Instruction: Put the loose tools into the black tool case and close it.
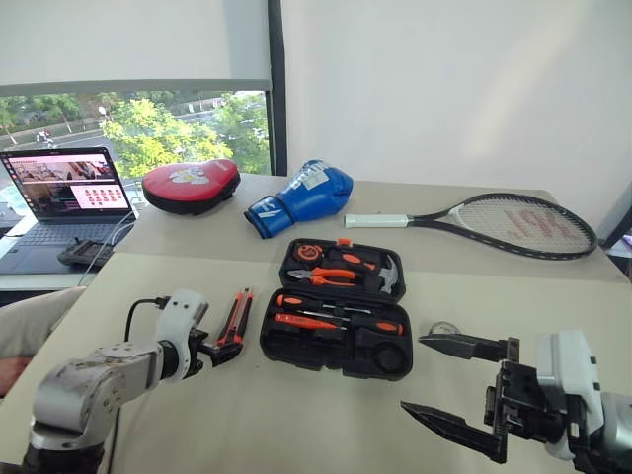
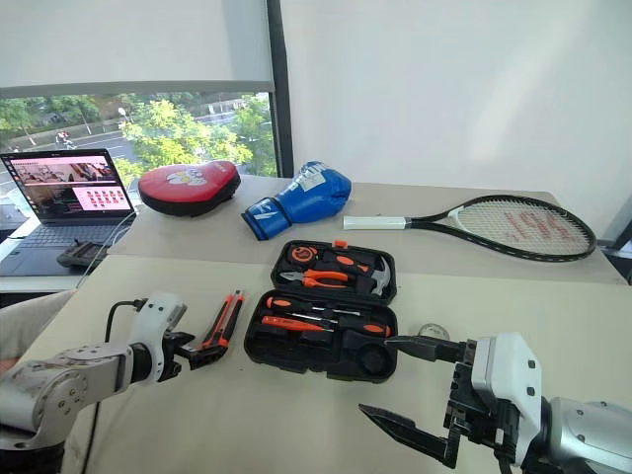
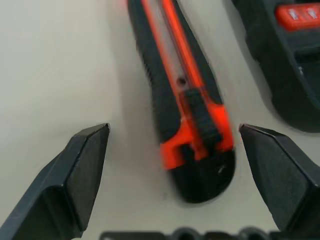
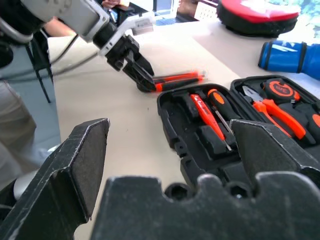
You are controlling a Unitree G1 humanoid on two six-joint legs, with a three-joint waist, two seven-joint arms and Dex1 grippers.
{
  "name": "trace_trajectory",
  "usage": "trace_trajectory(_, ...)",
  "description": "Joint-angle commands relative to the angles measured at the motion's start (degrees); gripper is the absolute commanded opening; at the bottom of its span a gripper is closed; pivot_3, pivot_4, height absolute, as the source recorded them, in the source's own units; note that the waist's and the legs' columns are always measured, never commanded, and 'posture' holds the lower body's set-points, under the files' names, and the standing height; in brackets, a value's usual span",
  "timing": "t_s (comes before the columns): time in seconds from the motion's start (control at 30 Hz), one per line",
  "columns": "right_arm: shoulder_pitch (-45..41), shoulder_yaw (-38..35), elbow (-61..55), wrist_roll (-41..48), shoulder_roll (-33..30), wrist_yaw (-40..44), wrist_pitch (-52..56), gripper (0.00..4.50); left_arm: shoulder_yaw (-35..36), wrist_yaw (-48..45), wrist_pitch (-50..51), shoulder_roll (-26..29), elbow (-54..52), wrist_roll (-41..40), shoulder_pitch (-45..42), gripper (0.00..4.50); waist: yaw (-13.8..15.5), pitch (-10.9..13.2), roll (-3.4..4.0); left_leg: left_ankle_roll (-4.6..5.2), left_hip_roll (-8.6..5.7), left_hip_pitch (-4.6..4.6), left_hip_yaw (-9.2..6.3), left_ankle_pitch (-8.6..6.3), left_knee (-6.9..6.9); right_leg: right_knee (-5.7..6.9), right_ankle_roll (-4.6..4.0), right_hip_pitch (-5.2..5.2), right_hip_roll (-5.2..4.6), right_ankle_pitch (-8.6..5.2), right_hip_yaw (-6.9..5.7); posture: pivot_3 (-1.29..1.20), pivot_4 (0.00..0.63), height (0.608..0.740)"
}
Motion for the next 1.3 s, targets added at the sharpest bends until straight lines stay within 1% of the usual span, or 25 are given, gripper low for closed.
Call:
trace_trajectory(0.03, -0.6, -0.4, -2.2, 0.6, -0.2, -1.4, 0.0, 4.50, 0.4, 1.9, 3.0, -3.3, 0.6, -0.4, -2.5, 4.46, -0.1, 0.0, 0.00, 0.00, 0.03, 0.01, 0.00, 0.00, 0.00, 0.00, -0.04, 0.01, 0.02, 0.02, 0.00, 0.00, 0.150, 0.740)
trace_trajectory(0.13, -0.2, -1.6, -2.2, 0.3, -0.7, -1.0, 0.0, 4.50, -2.1, 4.1, 1.9, -4.3, 2.3, 2.4, -3.2, 4.46, -0.1, 0.0, 0.00, 0.10, 0.01, 0.02, 0.00, 0.04, 0.00, 0.01, -0.06, 0.02, 0.11, 0.03, -0.01, 0.00, 0.150, 0.740)
trace_trajectory(0.17, -0.2, -1.9, -2.1, 0.3, -0.9, -0.9, 0.0, 4.50, -3.1, 4.8, 0.8, -4.5, 3.1, 3.6, -3.0, 4.21, -0.1, 0.0, 0.01, 0.33, 0.01, 0.05, 0.01, 0.15, 0.00, 0.01, -0.06, 0.04, 0.12, 0.03, 0.00, 0.00, 0.150, 0.740)
trace_trajectory(0.2, 0.0, -2.2, -2.1, 0.3, -1.1, -0.8, 0.1, 4.50, -4.4, 4.8, -0.4, -4.3, 3.5, 4.3, -2.4, 3.95, 0.0, 0.0, 0.04, 0.33, 0.01, 0.06, 0.01, 0.15, 0.00, 0.01, -0.06, 0.05, 0.12, 0.03, 0.00, 0.00, 0.150, 0.740)
trace_trajectory(0.23, 0.0, -2.5, -2.1, 0.4, -1.3, -0.7, 0.2, 4.50, -4.8, 4.9, -1.2, -4.4, 3.5, 4.8, -1.8, 3.76, 0.0, -0.1, 0.11, 0.35, 0.00, 0.09, 0.01, 0.14, 0.00, 0.00, -0.06, 0.08, 0.11, 0.03, 0.01, 0.00, 0.150, 0.740)
trace_trajectory(0.27, 0.0, -2.7, -2.2, 0.7, -1.5, -0.7, 0.2, 4.50, -4.6, 4.9, -2.3, -4.9, 3.3, 5.0, -1.3, 3.48, 0.0, -0.1, 0.15, 0.35, -0.01, 0.12, 0.01, 0.14, 0.00, 0.01, -0.07, 0.10, 0.09, 0.02, 0.01, 0.00, 0.150, 0.740)
trace_trajectory(0.33, 0.0, -3.1, -2.2, 1.3, -1.8, -0.9, 0.3, 4.50, -3.8, 4.7, -4.6, -5.0, 2.9, 5.4, -0.3, 2.54, 0.0, -0.1, 0.18, 0.41, 0.03, 0.12, 0.01, 0.09, 0.00, 0.00, -0.25, 0.10, -0.04, -0.08, 0.03, 0.00, 0.150, 0.740)
trace_trajectory(0.37, -0.1, -3.2, -2.2, 1.5, -1.9, -1.0, 0.4, 4.50, -3.5, 4.3, -5.6, -4.8, 2.9, 5.6, 0.2, 2.34, 0.0, -0.1, 0.18, 0.41, 0.05, 0.11, 0.01, 0.09, 0.00, 0.00, -0.32, 0.09, -0.07, -0.11, 0.02, 0.00, 0.150, 0.740)
trace_trajectory(0.4, -0.1, -3.2, -2.1, 1.5, -1.9, -0.9, 0.4, 4.50, -3.1, 3.7, -6.9, -4.7, 2.9, 5.6, 0.7, 1.99, 0.0, -0.1, 0.18, 0.41, 0.06, 0.11, 0.00, 0.09, 0.00, 0.00, -0.33, 0.08, -0.07, -0.12, 0.02, 0.00, 0.150, 0.740)
trace_trajectory(0.43, -0.1, -3.2, -1.9, 1.3, -1.9, -0.9, 0.3, 4.50, -1.9, 2.4, -9.5, -5.1, 2.8, 4.8, 0.8, 1.75, 0.0, -0.1, 0.19, 0.39, 0.07, 0.11, 0.01, 0.08, 0.00, 0.00, -0.34, 0.07, -0.08, -0.12, 0.02, 0.00, 0.150, 0.740)
trace_trajectory(0.5, -0.2, -3.2, -1.5, 1.2, -1.8, -0.9, 0.3, 4.50, 1.1, -2.3, -16.4, -6.5, 1.8, 1.5, 0.0, 1.74, 0.0, -0.1, 0.19, 0.38, 0.08, 0.09, 0.01, 0.07, -0.01, 0.00, -0.34, 0.04, -0.10, -0.12, 0.01, 0.00, 0.150, 0.740)
trace_trajectory(0.53, -0.5, -3.1, -1.3, 1.3, -1.9, -1.0, 0.3, 4.50, 1.4, -4.9, -18.6, -6.0, 1.4, 0.4, -0.5, 1.74, 0.0, -0.1, 0.12, 0.38, 0.08, 0.05, 0.01, 0.08, -0.01, -0.01, -0.36, 0.01, -0.10, -0.13, 0.01, 0.00, 0.150, 0.740)
trace_trajectory(0.6, -0.7, -2.9, -1.1, 1.2, -1.9, -1.2, 0.3, 4.50, 1.1, -12.7, -19.9, -2.9, 1.7, -3.5, -3.2, 1.74, 0.0, 0.0, -0.03, 0.35, 0.10, -0.16, -0.01, 0.11, 0.01, -0.02, -0.44, -0.13, -0.10, -0.12, -0.04, 0.00, 0.150, 0.740)
trace_trajectory(0.63, -0.4, -3.1, -1.1, 1.1, -1.6, -1.2, 0.2, 4.50, -1.2, -20.3, -20.9, 1.0, 2.4, -5.1, -5.3, 1.74, 0.0, 0.1, -0.09, 0.32, 0.10, -0.19, -0.01, 0.13, 0.01, -0.02, -0.45, -0.16, -0.08, -0.12, -0.04, 0.00, 0.150, 0.740)
trace_trajectory(0.7, -0.1, -3.2, -1.3, 0.8, -1.3, -1.4, 0.3, 4.50, -8.1, -33.5, -28.0, 8.1, 5.4, -2.7, -8.6, 1.74, -0.1, 0.1, -0.21, 0.30, 0.12, -0.29, -0.01, 0.18, 0.03, 0.01, -0.46, -0.27, -0.02, -0.12, -0.07, 0.00, 0.150, 0.740)
trace_trajectory(0.73, 0.0, -3.3, -1.4, 0.9, -1.3, -1.6, 0.3, 4.50, -12.3, -38.7, -31.6, 10.5, 8.1, -0.5, -11.0, 1.74, -0.2, 0.2, -0.16, 0.14, 0.09, -0.33, 0.01, 0.28, 0.02, -0.05, -0.60, -0.31, 0.11, -0.16, -0.11, 0.00, 0.150, 0.740)
trace_trajectory(0.77, 0.1, -3.5, -1.5, 1.1, -1.3, -1.7, 0.4, 4.50, -14.9, -41.6, -34.1, 11.7, 10.2, 0.9, -12.7, 1.74, -0.2, 0.1, 0.02, 0.01, 0.04, -0.28, 0.04, 0.37, 0.00, 0.00, -0.67, -0.28, 0.25, -0.19, -0.14, 0.00, 0.150, 0.740)
trace_trajectory(0.8, 0.2, -3.7, -1.7, 1.1, -1.3, -1.9, 0.4, 4.50, -18.6, -44.9, -38.0, 12.6, 13.6, 3.9, -15.3, 1.74, -0.2, 0.1, 0.15, 0.09, -0.01, -0.21, 0.09, 0.33, -0.01, -0.05, -0.69, -0.17, 0.25, -0.21, -0.13, 0.00, 0.150, 0.740)
trace_trajectory(0.83, 0.6, -4.2, -1.9, 1.3, -1.2, -2.0, 0.5, 4.50, -22.9, -49.1, -44.9, 12.4, 17.9, 8.0, -18.6, 1.74, -0.2, 0.1, 0.30, 0.16, -0.03, -0.17, 0.16, 0.30, -0.02, -0.08, -0.69, -0.14, 0.24, -0.21, -0.12, 0.00, 0.150, 0.740)
trace_trajectory(0.9, 2.0, -5.8, -2.7, 1.4, -0.9, -2.2, 0.6, 4.50, -29.5, -55.5, -51.9, 10.2, 26.1, 12.7, -25.1, 1.74, 0.0, 0.2, 0.29, 0.50, -0.07, -0.14, 0.33, 0.17, 0.00, -0.12, -0.67, -0.09, 0.21, -0.23, -0.11, 0.00, 0.150, 0.740)
trace_trajectory(0.93, 3.0, -6.9, -3.4, 1.4, -0.6, -2.3, 0.7, 4.50, -32.1, -58.8, -55.7, 9.4, 29.5, 14.6, -27.1, 1.74, 0.1, 0.2, 0.24, 0.82, -0.12, -0.20, 0.37, 0.03, 0.03, -0.18, -0.67, -0.10, 0.25, -0.22, -0.20, 0.00, 0.150, 0.740)
trace_trajectory(1.0, 5.1, -8.8, -4.3, 1.8, -0.1, -2.6, 0.6, 4.50, -35.4, -61.8, -62.0, 7.6, 35.7, 18.2, -29.5, 1.74, -0.1, 0.2, 0.20, 0.95, -0.10, -0.31, 0.38, 0.01, 0.13, -0.25, -0.64, -0.14, 0.28, -0.21, -0.27, 0.00, 0.150, 0.740)
trace_trajectory(1.1, 7.3, -9.7, -4.6, 2.0, -0.2, -3.0, -0.6, 4.50, -37.7, -64.8, -71.7, 5.4, 43.2, 22.4, -31.4, 1.74, -0.8, 0.2, 0.18, 1.14, -0.09, -0.34, 0.44, -0.10, 0.13, -0.34, -0.30, -0.17, 0.23, -0.01, -0.15, 0.00, 0.150, 0.740)
trace_trajectory(1.2, 8.8, -9.3, -4.6, 1.9, -0.7, -3.8, -2.1, 4.50, -39.0, -67.9, -76.8, 3.9, 46.6, 24.3, -32.2, 1.74, -1.0, 0.2, 0.17, 1.18, -0.08, -0.39, 0.47, -0.12, 0.13, -0.44, -0.03, -0.22, 0.22, 0.15, -0.14, 0.00, 0.150, 0.740)
trace_trajectory(1.3, 10.2, -9.0, -4.6, 2.0, -1.1, -4.7, -3.8, 4.50, -39.8, -68.0, -79.7, 2.7, 48.9, 27.1, -32.7, 1.74, -0.7, 0.2, 0.17, 1.22, -0.08, -0.45, 0.46, -0.14, 0.16, -0.50, 0.05, -0.24, 0.20, 0.18, -0.20, 0.00, 0.150, 0.740)
